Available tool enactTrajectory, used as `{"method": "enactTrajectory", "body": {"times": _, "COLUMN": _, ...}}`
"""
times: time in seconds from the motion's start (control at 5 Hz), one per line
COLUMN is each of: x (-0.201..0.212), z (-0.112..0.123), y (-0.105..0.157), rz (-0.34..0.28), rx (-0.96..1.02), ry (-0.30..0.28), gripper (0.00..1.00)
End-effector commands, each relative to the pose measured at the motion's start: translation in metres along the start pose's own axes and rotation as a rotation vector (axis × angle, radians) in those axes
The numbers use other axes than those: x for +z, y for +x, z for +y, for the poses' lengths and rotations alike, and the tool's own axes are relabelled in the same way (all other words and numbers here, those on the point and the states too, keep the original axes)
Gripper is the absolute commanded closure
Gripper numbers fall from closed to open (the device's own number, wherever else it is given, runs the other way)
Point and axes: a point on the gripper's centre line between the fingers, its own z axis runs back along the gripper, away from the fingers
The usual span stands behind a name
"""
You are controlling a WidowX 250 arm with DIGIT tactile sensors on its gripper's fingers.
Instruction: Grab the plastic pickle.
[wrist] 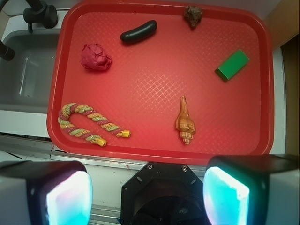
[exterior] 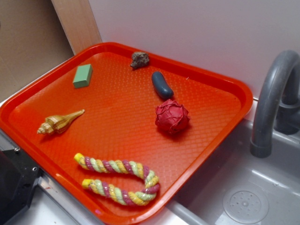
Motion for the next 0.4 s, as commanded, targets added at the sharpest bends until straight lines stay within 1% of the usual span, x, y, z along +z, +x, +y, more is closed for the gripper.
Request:
{"method": "enactTrajectory", "body": {"times": 0.0, "x": 0.0, "z": 0.0, "y": 0.0, "rz": 0.0, "rx": 0.0, "ry": 0.0, "gripper": 0.0}}
{"method": "enactTrajectory", "body": {"times": 0.2, "x": -0.005, "z": -0.007, "y": 0.017, "rz": 0.012, "rx": 0.028, "ry": -0.042, "gripper": 0.0}}
